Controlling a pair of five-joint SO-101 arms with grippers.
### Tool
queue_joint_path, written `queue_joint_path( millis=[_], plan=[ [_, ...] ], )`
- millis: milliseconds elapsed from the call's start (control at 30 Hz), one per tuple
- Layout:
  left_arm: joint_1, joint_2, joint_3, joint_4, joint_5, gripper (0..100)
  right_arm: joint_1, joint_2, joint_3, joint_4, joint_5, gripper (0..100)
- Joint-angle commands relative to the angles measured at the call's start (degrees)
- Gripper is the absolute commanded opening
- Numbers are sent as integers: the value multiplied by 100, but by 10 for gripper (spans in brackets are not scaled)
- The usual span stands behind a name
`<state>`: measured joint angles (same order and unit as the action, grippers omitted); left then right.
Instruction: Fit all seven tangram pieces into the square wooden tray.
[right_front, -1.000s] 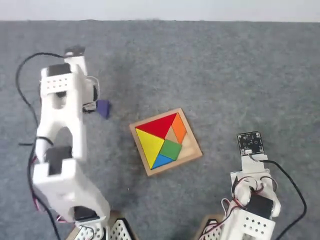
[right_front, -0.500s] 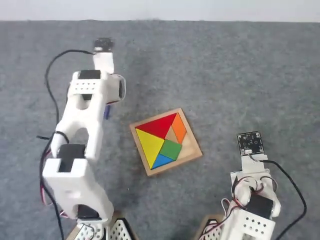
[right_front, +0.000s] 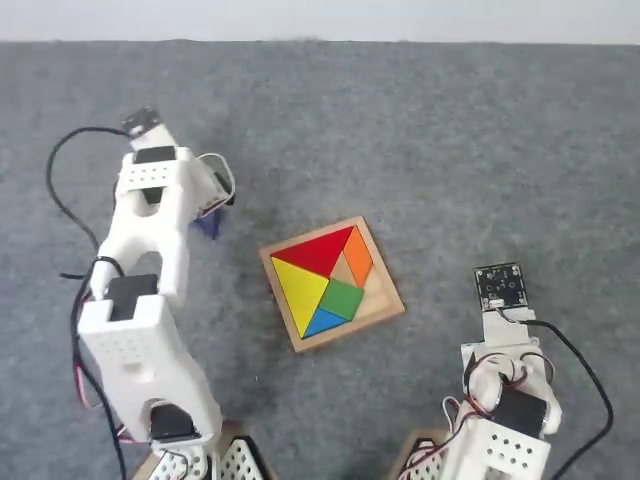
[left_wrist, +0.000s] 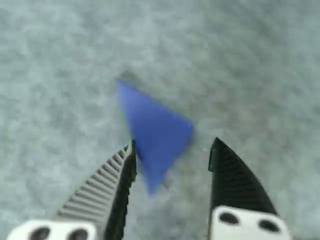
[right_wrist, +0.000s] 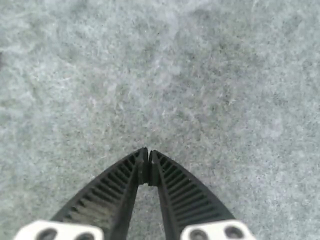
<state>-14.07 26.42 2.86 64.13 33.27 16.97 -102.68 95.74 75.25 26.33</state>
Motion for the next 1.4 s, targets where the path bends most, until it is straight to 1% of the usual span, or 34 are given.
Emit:
queue_joint_path(
  millis=[0, 233, 400, 533, 600, 800, 1033, 1100, 1233, 1367],
  plan=[
    [-229, 158, -356, -316, 114, 229, 57, -119, 70, 31, 44, 34],
    [-185, 747, -1332, 53, 97, 229, 57, -119, 70, 31, 44, 34],
    [-185, 1310, -1965, 607, 79, 229, 57, -119, 70, 31, 44, 34],
    [-88, 1582, -2431, 1257, -422, 225, 57, -119, 70, 31, 44, 34],
    [9, 1609, -2440, 1407, -615, 225, 57, -119, 70, 31, 44, 34],
    [149, 1653, -2440, 1521, -1169, 224, 57, -119, 70, 31, 44, 34],
    [149, 1670, -2448, 1512, -1231, 224, 57, -119, 70, 31, 44, 34],
    [158, 1679, -2448, 1512, -1240, 207, 57, -119, 70, 31, 44, 34],
    [193, 1758, -2466, 1530, -1635, 164, 57, -119, 70, 31, 44, 34],
    [193, 1776, -2466, 1547, -1688, 144, 57, -119, 70, 31, 44, 34]
  ],
)
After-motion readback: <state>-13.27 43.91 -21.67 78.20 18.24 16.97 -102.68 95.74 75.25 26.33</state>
